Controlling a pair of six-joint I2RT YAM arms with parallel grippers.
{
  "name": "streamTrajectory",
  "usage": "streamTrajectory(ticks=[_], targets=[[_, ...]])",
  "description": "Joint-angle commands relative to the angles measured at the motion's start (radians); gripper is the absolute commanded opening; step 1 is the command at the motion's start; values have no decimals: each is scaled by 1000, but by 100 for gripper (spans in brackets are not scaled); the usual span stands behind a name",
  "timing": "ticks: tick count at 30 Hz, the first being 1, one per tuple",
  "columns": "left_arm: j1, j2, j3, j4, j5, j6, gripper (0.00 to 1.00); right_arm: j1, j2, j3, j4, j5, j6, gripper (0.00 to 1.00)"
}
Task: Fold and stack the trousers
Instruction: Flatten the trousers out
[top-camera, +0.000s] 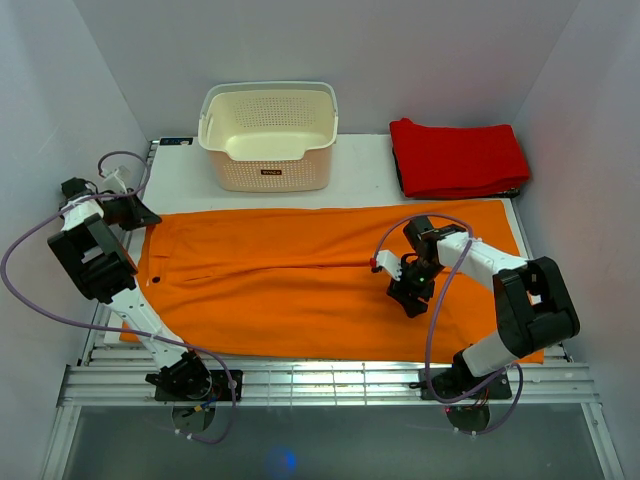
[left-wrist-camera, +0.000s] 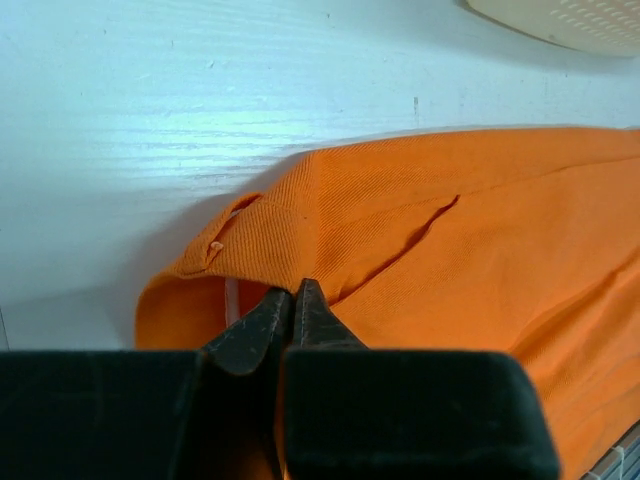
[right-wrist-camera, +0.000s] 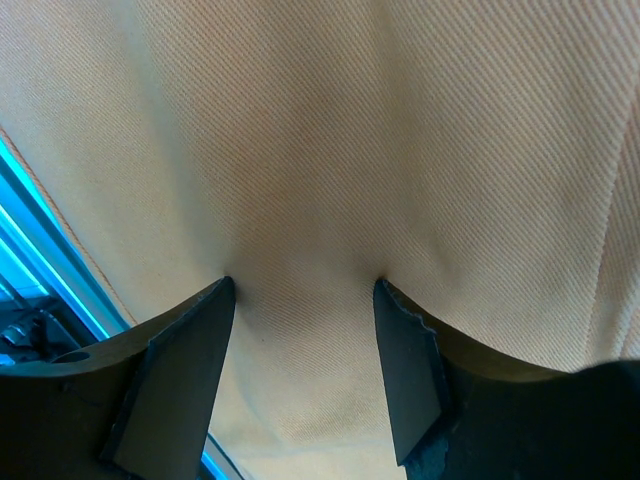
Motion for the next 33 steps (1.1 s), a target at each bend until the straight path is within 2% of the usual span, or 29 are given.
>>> streamTrajectory(ticks=[1,2,11,22,27,28,29,30,33], targets=[[6,-21,37,74,72,-52,8,7,63,-96,53,81,-35,64],[6,-19,44,107,61,-68,0,7,63,-102,53,88,-43,65],[6,22,125,292,35,-245,0,7,72,-158,67,158,-86,64],[4,106,137,427,-40,-319,0,9,72,-187,66,200,-110,63],[3,139,151,519,-46,-397,0,7,69,-194,56,218,-123,63],[0,139,149,545,-52,-411,7,7,68,-193,55,220,-124,63],[-2,140,151,555,-52,-415,7,7,66,-191,53,223,-124,63],[-3,140,159,562,-42,-409,22,7,63,-178,47,226,-127,63],[-6,127,162,562,-38,-398,46,7,52,-129,21,206,-118,66]])
